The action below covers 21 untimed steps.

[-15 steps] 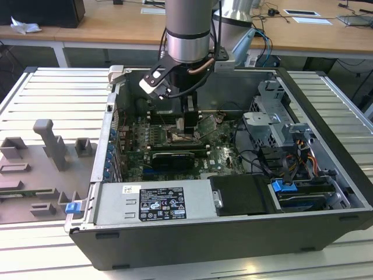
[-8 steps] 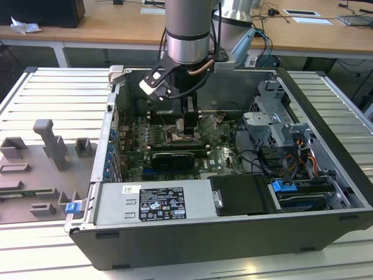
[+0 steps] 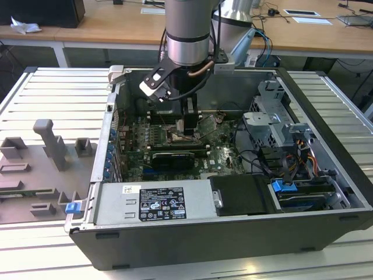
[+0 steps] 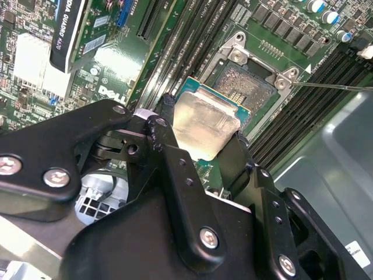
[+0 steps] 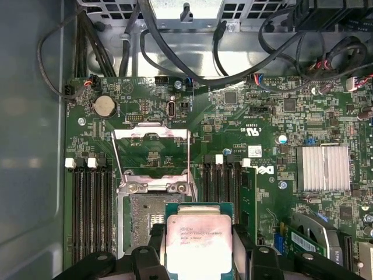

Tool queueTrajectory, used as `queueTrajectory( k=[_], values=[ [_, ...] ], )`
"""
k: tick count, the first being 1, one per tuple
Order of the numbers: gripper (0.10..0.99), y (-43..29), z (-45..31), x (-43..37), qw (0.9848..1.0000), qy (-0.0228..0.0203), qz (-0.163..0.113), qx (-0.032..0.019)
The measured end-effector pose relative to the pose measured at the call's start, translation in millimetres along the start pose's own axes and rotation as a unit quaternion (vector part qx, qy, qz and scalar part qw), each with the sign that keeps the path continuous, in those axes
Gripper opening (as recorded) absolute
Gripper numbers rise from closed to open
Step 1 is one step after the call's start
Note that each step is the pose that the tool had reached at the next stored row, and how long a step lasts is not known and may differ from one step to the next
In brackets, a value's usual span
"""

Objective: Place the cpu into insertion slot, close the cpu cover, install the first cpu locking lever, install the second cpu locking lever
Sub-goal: 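Place the cpu into insertion slot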

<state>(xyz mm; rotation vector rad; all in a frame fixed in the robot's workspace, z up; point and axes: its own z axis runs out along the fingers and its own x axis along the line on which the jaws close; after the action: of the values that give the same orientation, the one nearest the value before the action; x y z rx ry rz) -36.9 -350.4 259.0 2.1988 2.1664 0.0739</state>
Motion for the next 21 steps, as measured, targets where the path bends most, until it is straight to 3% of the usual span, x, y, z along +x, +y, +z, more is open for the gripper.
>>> queueTrajectory(
  k=[21],
  values=[
    [0.541,-0.5,5.7,2.3,1.0,-0.0013,0.0,0.0]
  ],
)
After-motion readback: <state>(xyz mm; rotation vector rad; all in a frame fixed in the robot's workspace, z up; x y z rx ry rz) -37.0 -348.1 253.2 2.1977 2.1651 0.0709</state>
